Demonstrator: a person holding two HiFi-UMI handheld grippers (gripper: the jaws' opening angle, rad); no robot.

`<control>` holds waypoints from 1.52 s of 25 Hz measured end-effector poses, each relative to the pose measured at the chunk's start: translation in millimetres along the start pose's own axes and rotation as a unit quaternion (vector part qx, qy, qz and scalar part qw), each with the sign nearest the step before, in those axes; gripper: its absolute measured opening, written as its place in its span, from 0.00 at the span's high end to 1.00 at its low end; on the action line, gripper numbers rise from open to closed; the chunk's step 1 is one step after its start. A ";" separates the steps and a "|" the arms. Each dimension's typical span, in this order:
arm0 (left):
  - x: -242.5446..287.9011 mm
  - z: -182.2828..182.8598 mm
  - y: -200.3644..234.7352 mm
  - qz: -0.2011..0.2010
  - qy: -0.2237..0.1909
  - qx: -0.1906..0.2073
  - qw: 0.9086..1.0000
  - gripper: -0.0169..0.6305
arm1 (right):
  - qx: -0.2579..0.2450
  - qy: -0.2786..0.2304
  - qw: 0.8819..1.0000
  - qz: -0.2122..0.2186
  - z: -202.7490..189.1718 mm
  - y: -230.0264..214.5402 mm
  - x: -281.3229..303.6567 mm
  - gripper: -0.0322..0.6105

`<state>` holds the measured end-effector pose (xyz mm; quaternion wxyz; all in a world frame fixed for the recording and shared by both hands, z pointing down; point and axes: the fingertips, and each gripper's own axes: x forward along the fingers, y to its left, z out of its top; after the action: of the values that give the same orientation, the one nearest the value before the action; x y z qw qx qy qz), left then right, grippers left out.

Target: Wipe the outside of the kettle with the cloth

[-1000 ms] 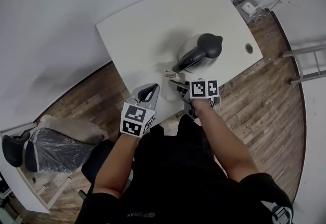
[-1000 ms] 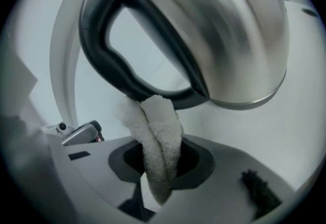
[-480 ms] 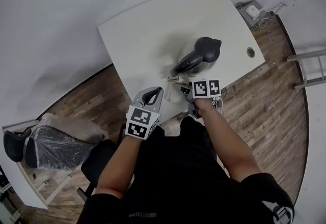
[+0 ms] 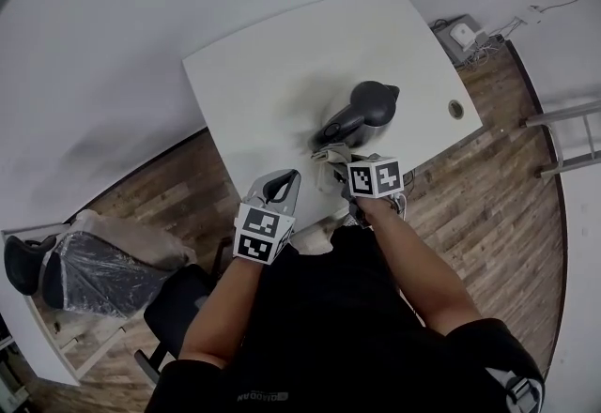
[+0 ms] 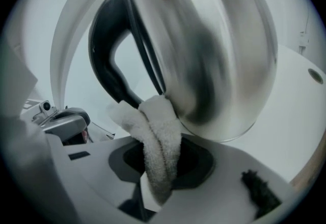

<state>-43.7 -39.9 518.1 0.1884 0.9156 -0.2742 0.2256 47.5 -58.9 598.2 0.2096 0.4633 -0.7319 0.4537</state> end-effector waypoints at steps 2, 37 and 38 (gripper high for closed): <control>-0.2 1.4 2.1 0.008 -0.001 0.000 1.000 0.97 | -0.010 -0.010 1.000 -0.006 8.3 -0.8 -7.8 0.80; -47.9 70.6 -44.1 0.211 -0.137 -0.133 0.959 0.97 | -0.208 -0.040 0.954 0.213 53.0 60.2 -140.2 0.80; -46.8 70.8 -54.2 0.214 -0.141 -0.139 0.956 0.97 | -0.209 -0.044 0.950 0.226 50.7 59.4 -148.8 0.80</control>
<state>-25.0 -11.4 423.4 0.2208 0.8228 -0.5162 0.0884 73.5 -20.3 436.7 0.1613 0.2508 -0.9042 0.3057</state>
